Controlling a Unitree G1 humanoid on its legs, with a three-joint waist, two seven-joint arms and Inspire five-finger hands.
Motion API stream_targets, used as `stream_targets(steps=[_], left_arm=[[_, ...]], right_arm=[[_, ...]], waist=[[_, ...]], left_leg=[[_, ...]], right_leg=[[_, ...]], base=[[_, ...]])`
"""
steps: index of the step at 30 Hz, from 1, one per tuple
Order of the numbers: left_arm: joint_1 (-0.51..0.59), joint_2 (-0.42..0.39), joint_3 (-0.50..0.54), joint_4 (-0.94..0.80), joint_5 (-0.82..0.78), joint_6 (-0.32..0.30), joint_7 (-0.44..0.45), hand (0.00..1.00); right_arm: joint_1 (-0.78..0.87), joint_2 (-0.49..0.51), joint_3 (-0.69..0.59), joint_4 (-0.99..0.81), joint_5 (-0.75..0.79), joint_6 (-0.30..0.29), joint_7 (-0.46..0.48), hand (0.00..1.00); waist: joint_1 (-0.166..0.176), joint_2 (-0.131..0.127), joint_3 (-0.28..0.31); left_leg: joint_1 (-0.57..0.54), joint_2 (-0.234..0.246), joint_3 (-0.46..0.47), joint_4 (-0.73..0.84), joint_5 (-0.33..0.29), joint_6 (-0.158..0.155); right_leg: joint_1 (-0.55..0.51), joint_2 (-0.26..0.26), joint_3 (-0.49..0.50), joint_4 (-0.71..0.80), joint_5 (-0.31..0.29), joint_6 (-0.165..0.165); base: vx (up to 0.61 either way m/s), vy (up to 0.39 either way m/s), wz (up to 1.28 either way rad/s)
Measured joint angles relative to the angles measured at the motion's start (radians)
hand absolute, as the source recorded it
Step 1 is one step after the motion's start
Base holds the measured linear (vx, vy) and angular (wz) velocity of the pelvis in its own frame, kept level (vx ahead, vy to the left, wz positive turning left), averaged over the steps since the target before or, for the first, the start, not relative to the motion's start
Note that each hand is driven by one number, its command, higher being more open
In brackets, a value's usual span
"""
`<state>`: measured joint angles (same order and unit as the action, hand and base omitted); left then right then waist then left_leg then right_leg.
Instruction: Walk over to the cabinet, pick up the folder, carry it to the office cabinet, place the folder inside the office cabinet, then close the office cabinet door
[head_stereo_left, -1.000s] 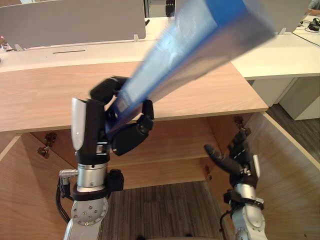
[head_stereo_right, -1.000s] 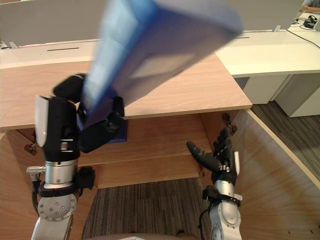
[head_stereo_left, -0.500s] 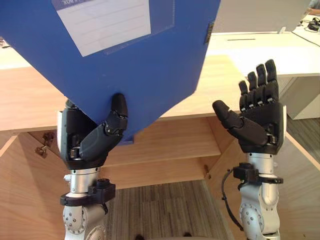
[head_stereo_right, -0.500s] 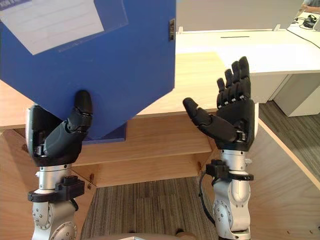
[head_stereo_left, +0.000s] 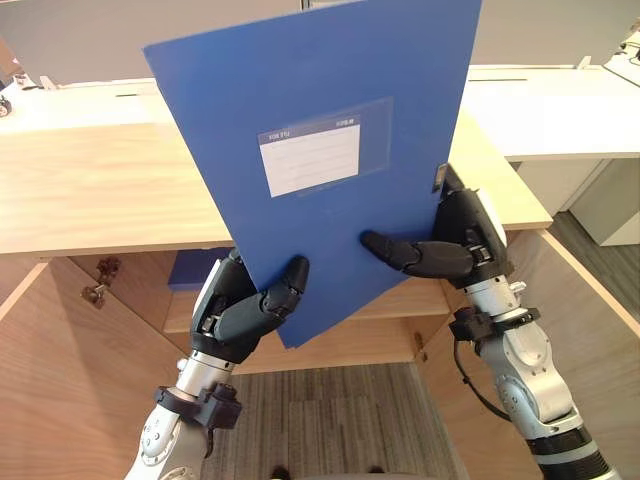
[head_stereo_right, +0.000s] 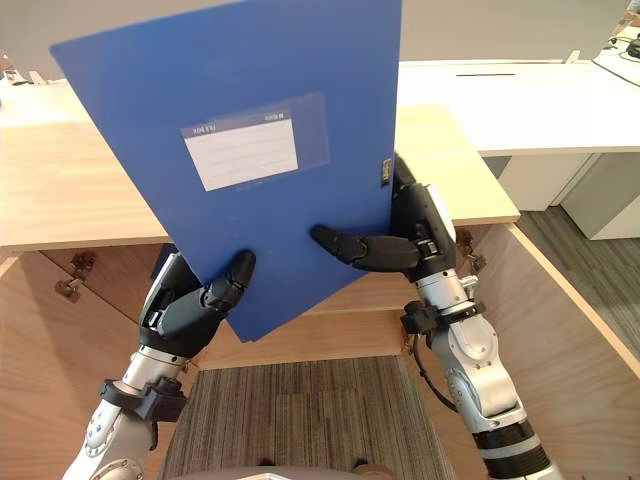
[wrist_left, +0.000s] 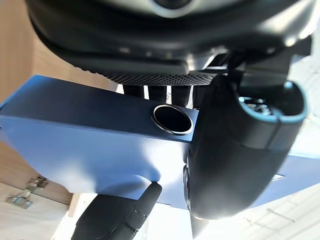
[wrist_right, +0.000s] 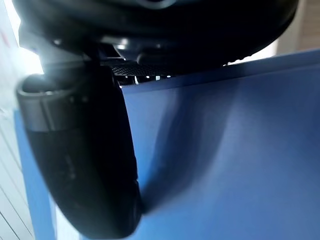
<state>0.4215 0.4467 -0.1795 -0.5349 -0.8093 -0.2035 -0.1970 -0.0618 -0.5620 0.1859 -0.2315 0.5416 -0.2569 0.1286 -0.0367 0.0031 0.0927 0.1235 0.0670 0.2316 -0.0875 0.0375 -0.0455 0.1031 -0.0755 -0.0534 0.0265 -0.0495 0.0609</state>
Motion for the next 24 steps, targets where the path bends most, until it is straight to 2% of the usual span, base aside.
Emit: stream_targets(steps=[5,8,9,12,15,18,22,24], left_arm=[[0.001,0.009,0.027,0.02,0.013,-0.001,0.001,0.0],[0.001,-0.02,0.038,0.027,0.108,-0.001,0.001,0.0],[0.001,-0.048,0.045,0.027,0.139,-0.001,0.001,1.0],[0.0,-0.164,0.093,0.027,0.236,-0.006,0.01,1.0],[-0.004,-0.281,0.15,0.028,0.341,-0.022,0.07,1.0],[-0.007,-0.406,0.262,0.079,0.5,-0.044,0.168,1.0],[-0.008,-0.459,0.351,0.18,0.607,-0.067,0.26,1.0],[-0.011,-0.47,0.363,0.236,0.63,-0.073,0.287,1.0]], right_arm=[[-0.011,-0.002,0.002,-0.014,0.025,-0.002,0.041,0.0],[-0.003,0.024,0.001,-0.02,0.008,-0.001,0.043,0.0],[0.004,0.046,-0.006,-0.02,0.0,0.0,0.043,0.0],[0.047,0.149,-0.016,-0.024,-0.053,0.006,0.04,0.0],[0.099,0.265,-0.014,-0.028,-0.074,0.017,0.039,0.0],[0.107,0.351,-0.008,-0.033,-0.123,0.017,0.02,0.0],[0.109,0.355,-0.009,-0.032,-0.203,0.02,-0.009,0.0],[0.109,0.355,-0.009,-0.027,-0.232,0.026,-0.018,0.0]], waist=[[0.01,0.002,-0.001],[0.015,0.002,-0.001],[0.019,0.002,-0.002],[0.03,0.002,-0.002],[0.043,0.003,-0.002],[0.047,0.004,-0.003],[0.05,0.004,-0.004],[0.052,0.004,-0.005]], left_leg=[[-0.003,-0.001,-0.01,0.0,0.003,0.0],[-0.013,-0.005,-0.026,0.0,0.009,0.003],[-0.015,-0.005,-0.03,0.0,0.011,0.004],[-0.021,-0.006,-0.039,0.0,0.016,0.004],[-0.029,-0.007,-0.046,-0.001,0.021,0.004],[-0.046,-0.007,-0.057,-0.001,0.028,0.004],[-0.052,-0.009,-0.074,-0.005,0.036,0.005],[-0.056,-0.011,-0.081,-0.006,0.038,0.006]], right_leg=[[0.002,-0.001,-0.008,0.0,0.0,0.0],[0.001,-0.004,-0.021,0.0,0.0,0.0],[0.001,-0.005,-0.025,-0.001,0.0,0.0],[0.0,-0.006,-0.034,-0.001,0.0,0.0],[-0.003,-0.006,-0.039,-0.003,0.0,0.0],[-0.014,-0.007,-0.049,-0.003,0.0,0.0],[-0.013,-0.009,-0.064,-0.003,0.0,0.0],[-0.013,-0.01,-0.07,-0.003,0.0,0.0]], base=[[-0.02,-0.017,0.06],[-0.03,-0.021,0.15],[-0.03,-0.014,0.1],[-0.04,-0.024,0.1],[-0.04,-0.023,0.07],[-0.06,-0.025,0.09],[-0.03,-0.014,0.13],[-0.03,-0.009,0.12]])
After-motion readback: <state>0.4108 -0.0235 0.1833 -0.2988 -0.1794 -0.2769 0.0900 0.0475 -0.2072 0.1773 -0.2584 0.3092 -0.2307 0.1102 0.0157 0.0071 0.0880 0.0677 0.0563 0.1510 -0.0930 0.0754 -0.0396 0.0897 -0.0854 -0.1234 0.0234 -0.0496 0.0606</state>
